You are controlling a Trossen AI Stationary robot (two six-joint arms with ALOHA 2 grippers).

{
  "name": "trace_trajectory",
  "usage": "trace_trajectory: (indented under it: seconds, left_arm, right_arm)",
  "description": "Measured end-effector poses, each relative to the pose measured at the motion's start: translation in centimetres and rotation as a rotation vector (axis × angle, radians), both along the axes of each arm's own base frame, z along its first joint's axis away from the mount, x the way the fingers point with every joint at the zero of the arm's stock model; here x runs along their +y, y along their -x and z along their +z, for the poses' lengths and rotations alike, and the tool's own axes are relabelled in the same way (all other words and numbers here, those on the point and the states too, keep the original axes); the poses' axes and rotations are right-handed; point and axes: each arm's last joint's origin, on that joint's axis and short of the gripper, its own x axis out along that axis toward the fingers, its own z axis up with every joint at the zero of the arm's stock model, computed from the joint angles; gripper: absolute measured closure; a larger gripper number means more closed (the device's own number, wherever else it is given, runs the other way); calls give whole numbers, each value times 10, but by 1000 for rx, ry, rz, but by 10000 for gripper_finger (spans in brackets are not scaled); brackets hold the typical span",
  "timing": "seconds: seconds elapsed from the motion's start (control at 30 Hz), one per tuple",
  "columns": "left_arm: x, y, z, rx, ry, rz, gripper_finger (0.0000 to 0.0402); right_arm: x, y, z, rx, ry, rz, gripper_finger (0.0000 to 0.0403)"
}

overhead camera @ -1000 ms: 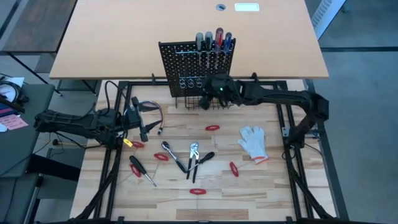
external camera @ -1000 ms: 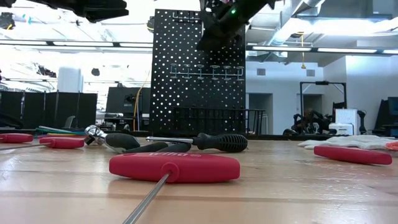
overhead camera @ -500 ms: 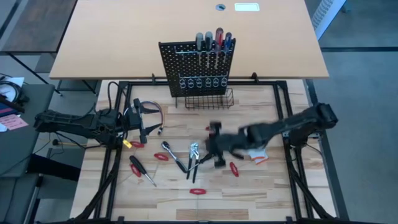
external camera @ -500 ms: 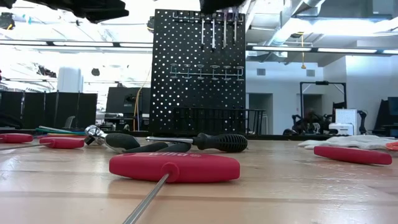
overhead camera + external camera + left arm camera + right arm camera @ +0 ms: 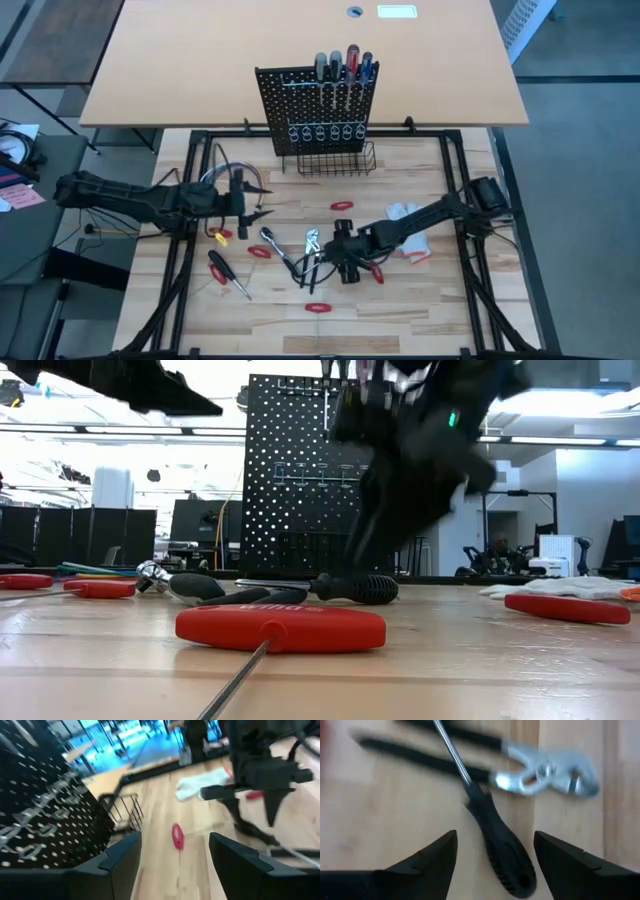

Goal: Hang tools onto peg board
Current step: Hang the black phillips screw onto the black pegboard

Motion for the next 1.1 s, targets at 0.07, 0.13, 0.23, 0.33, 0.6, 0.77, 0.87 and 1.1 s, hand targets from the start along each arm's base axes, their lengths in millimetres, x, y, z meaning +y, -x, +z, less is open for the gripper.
trace_trajectory:
  seconds: [0.07, 0.13, 0.23, 0.33, 0.6, 0.77, 0.87, 1.1]
  left_arm:
    - [-1, -6, -6, 38, 1, -4, 175]
    - [-2, -11, -12, 80, 15, -23, 176]
    - [-4, -19, -23, 146, 67, -60, 176]
    - [-6, -27, -33, 196, 115, -83, 176]
    - [-16, -53, -63, 298, 141, -114, 181]
    - [-33, -71, -72, 245, 32, -213, 196]
    - [-42, -78, -78, 218, -29, -257, 207]
    - [-54, -91, -96, 250, -177, -244, 242]
  right_arm:
    - [-6, -2, -13, 43, 17, 2, 129]
    - [-10, -4, -20, 66, 16, 1, 130]
    - [-11, -6, -24, 75, -1, -3, 146]
    - [-11, -6, -25, 76, -10, -16, 186]
    - [-14, 2, -10, 85, -52, -108, 305]
    - [-23, 4, 12, 23, -117, -216, 305]
    - [-28, 3, 21, -24, -153, -275, 305]
    - [-34, -1, 26, -69, -181, -310, 305]
